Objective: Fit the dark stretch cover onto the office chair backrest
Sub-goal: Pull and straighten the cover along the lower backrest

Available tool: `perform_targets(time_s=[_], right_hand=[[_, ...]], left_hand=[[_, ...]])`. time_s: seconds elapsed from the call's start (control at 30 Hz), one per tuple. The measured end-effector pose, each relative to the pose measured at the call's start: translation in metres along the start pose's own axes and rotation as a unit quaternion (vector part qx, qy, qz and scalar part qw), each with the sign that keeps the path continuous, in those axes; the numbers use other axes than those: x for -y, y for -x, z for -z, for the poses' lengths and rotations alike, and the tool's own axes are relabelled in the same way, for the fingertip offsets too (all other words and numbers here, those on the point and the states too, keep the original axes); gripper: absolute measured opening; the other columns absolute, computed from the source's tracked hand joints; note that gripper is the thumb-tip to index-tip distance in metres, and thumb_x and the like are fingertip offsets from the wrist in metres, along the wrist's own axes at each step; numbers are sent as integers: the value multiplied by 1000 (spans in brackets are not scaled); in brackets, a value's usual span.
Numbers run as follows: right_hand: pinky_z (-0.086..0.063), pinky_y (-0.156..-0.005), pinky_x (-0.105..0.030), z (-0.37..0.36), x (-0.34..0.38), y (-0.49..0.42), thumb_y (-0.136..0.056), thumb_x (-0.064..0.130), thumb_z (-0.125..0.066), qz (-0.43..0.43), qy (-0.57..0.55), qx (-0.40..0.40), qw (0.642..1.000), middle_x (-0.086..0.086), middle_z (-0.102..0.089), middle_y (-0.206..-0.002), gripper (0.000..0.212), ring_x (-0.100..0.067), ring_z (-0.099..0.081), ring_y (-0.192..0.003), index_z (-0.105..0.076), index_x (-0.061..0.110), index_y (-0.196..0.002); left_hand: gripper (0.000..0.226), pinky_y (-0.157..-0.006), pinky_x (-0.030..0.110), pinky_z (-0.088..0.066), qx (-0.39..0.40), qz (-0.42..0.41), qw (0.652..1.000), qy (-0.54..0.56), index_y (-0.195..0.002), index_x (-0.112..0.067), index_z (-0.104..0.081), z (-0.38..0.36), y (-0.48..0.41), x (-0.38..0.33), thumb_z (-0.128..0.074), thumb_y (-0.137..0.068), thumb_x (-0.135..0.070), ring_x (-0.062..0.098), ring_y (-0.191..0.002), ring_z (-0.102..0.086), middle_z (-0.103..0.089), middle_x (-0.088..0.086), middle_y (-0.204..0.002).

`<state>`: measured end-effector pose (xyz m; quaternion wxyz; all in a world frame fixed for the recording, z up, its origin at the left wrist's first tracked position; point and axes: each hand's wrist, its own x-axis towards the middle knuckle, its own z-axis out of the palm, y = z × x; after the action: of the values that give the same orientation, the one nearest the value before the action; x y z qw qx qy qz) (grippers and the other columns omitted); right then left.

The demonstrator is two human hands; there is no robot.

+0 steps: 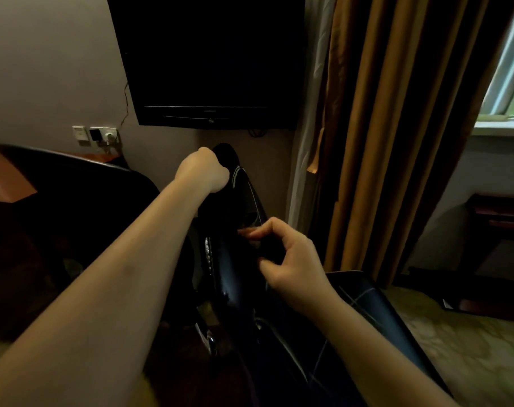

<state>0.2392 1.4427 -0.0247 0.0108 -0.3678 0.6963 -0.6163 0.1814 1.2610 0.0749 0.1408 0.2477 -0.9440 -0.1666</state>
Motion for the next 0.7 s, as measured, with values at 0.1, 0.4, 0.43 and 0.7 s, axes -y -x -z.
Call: perform_targets(time_s=[0.1,0.4,0.43,0.7], right_hand=[[-52,-91,-24,-1,6,20,-80,-13,-59,4,-1,-12,1000,10,-66,-107,34,2,-59,-108,-61,17,-95],[-45,-99,-20,15,1,32,-88,8,-63,-11,40,-14,999,20,-61,-118,34,6,-54,-115,-62,28,-115],[-46,-100,-23,16,-1,34,-89,11,-62,-20,39,0,999,22,-60,-120,37,6,-53,-116,-59,32,-119],[-48,-92,-17,15,15,75,-84,6,-66,-10,-23,-13,1000,18,-65,-112,30,3,-58,-110,-66,25,-108]], left_hand=[[53,-52,29,-35,-10,2,1000,14,-139,3,-34,1,8,0,-51,-97,-25,20,-68,-48,-55,17,-112],[17,-73,17,-43,-132,-257,938,192,-98,-21,-71,-1,85,6,-55,-95,-24,7,-93,-60,-63,-12,-92],[18,-73,18,-47,-138,-299,914,236,-90,-19,-72,-2,100,12,-55,-95,-23,6,-85,-62,-66,-12,-86],[49,-65,26,-43,-148,-310,781,522,-52,-13,-49,-29,128,29,-37,-97,-28,22,-49,-48,-47,5,-48]])
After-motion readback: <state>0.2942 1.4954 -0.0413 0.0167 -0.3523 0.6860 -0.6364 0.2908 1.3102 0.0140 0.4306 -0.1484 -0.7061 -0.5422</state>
